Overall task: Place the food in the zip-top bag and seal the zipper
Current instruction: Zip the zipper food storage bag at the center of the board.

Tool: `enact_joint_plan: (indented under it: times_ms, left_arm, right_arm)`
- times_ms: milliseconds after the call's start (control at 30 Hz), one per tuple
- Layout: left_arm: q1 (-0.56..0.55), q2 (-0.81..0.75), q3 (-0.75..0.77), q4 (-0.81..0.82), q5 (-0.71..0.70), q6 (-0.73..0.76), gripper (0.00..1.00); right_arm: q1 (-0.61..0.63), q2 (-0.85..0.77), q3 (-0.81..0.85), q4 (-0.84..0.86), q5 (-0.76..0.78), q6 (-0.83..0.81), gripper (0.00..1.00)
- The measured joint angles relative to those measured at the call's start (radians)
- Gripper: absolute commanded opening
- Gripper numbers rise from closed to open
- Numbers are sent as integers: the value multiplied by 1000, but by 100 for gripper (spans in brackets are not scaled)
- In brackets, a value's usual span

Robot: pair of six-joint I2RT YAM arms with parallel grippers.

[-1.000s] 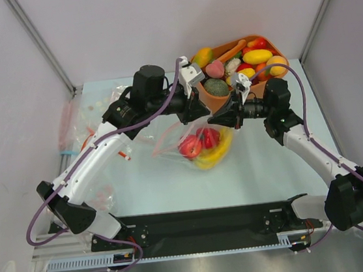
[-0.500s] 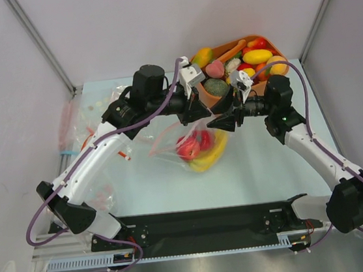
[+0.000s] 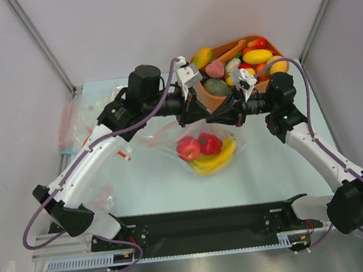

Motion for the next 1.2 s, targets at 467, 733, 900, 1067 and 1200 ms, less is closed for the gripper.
enact_joint_plan:
  times_ms: [467,733,900,1067,1200]
  left_arm:
    - [-11,-79,-65,31,-68,57,0]
    - [-11,-109,-103,30,-135,79,0]
    - [-4,-167,-211,38,-199,78,0]
    - [27,-242,-318,58,-249,66,0]
    - [56,-298,-378,60,-278,54,0]
  right_arm:
    - [-64,27,-42,443,-4,423,0]
    - [-145,121,-47,791,43,729,0]
    - [-172,127,-28,673,97,660,0]
    - [-210,120,-14,510,189,558,0]
    - [-266,109,-15,414,291,512,0]
